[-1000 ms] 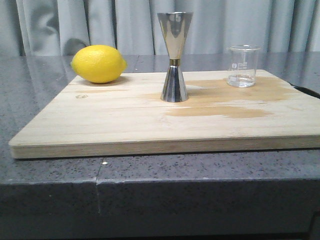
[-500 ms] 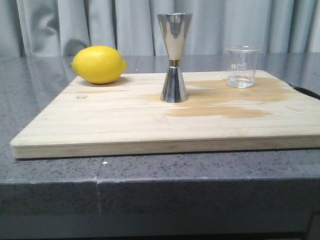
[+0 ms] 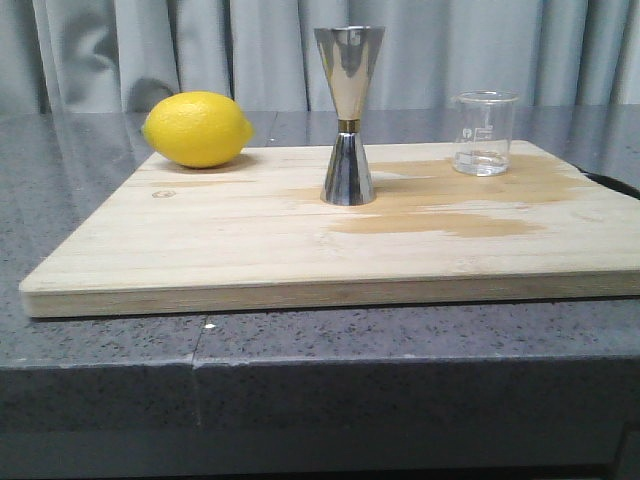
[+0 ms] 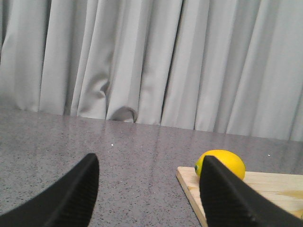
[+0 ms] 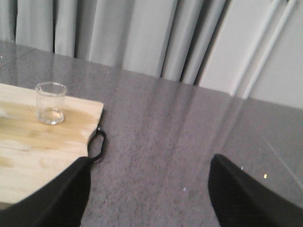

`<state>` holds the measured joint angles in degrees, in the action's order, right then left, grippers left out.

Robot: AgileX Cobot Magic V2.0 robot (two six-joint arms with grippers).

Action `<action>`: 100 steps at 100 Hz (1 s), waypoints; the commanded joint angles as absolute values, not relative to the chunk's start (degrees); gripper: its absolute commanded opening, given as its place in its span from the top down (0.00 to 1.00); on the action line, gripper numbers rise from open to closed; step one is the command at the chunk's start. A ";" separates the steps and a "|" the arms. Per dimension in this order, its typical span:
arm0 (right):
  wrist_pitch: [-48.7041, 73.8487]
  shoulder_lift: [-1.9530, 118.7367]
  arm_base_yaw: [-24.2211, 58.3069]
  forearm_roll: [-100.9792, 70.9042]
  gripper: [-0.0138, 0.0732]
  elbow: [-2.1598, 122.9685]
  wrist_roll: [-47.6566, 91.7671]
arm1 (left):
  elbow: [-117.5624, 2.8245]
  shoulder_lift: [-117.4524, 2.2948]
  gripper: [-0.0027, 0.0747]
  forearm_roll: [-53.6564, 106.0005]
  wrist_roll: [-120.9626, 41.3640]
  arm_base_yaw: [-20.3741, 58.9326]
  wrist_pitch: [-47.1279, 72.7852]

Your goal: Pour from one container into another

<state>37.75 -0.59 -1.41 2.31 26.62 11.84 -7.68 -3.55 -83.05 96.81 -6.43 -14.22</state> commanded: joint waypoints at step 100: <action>20.95 -1.23 -1.84 3.02 0.93 21.24 7.26 | -9.18 -4.11 0.99 -83.82 97.69 -5.51 -18.32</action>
